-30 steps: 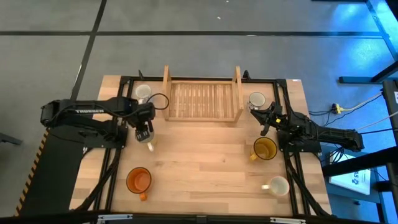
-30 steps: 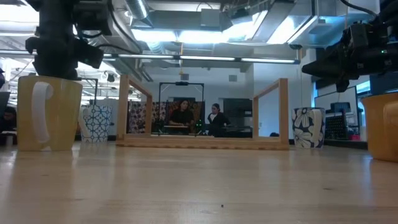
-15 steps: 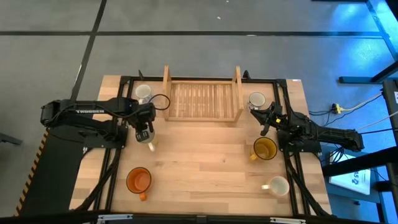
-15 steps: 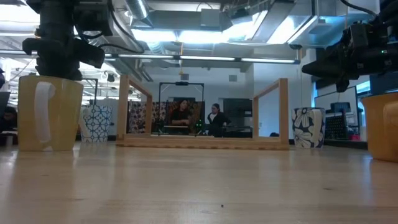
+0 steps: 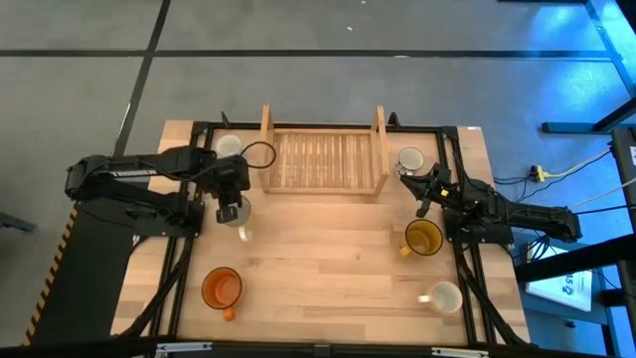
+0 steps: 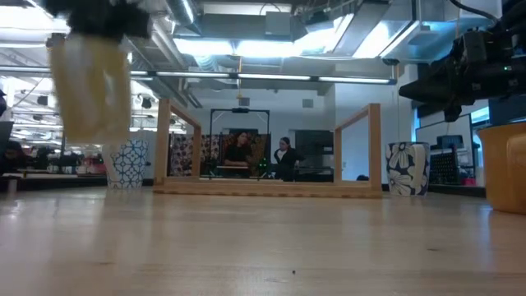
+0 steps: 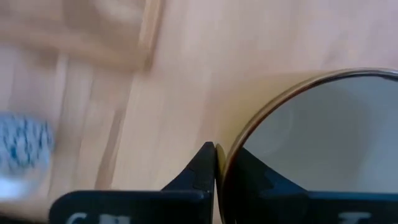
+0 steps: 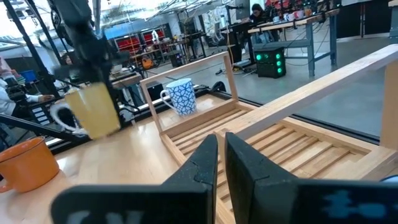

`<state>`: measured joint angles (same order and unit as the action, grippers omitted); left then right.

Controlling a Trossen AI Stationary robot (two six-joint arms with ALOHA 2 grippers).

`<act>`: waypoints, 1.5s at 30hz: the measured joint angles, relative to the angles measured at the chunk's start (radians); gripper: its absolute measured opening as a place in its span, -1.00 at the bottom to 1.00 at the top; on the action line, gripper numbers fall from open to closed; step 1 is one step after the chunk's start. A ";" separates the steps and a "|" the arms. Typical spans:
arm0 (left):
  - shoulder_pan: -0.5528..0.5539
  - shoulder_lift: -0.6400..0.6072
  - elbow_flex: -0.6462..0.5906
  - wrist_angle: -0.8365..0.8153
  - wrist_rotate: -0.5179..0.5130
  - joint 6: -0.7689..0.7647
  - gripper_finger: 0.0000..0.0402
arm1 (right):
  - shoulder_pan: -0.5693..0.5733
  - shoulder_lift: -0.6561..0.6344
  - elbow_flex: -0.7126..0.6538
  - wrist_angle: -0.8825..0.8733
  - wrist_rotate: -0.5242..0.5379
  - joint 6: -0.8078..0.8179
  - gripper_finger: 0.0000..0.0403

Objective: Place coffee mugs
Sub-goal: Put the yellow mug on the shelf

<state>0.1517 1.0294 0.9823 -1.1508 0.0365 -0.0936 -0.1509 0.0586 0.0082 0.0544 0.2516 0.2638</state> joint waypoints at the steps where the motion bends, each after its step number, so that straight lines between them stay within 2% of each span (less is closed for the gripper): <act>1: -0.006 0.000 0.035 0.007 0.008 0.002 -0.91 | 0.000 0.000 0.000 0.000 0.001 0.000 -0.91; 8: -0.011 0.015 0.247 0.037 -0.025 0.039 -0.91 | 0.000 0.000 0.000 0.004 0.019 0.000 -0.91; 12: 0.016 0.071 0.364 0.039 -0.053 0.130 -0.91 | 0.000 0.000 0.000 0.005 0.028 0.036 -0.91; 17: 0.092 0.225 0.520 0.017 -0.061 0.258 -0.91 | 0.000 0.000 0.000 0.005 0.028 0.097 -0.91; 23: 0.242 0.443 0.746 -0.105 0.000 0.394 -0.91 | 0.000 0.000 0.000 0.004 0.026 0.123 -0.91; 29: 0.384 0.635 0.927 -0.164 0.007 0.519 -0.91 | 0.000 0.004 0.000 0.004 0.026 0.123 -0.91; 38: 0.497 0.817 0.995 -0.166 0.012 0.804 -0.91 | 0.000 0.051 0.000 0.003 0.027 0.124 -0.91; 45: 0.579 0.920 0.997 -0.105 0.002 0.841 -0.91 | 0.000 0.094 0.000 0.003 0.027 0.125 -0.91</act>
<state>0.7306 1.9494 1.9797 -1.2559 0.0390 0.7475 -0.1507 0.1530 0.0078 0.0570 0.2788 0.3885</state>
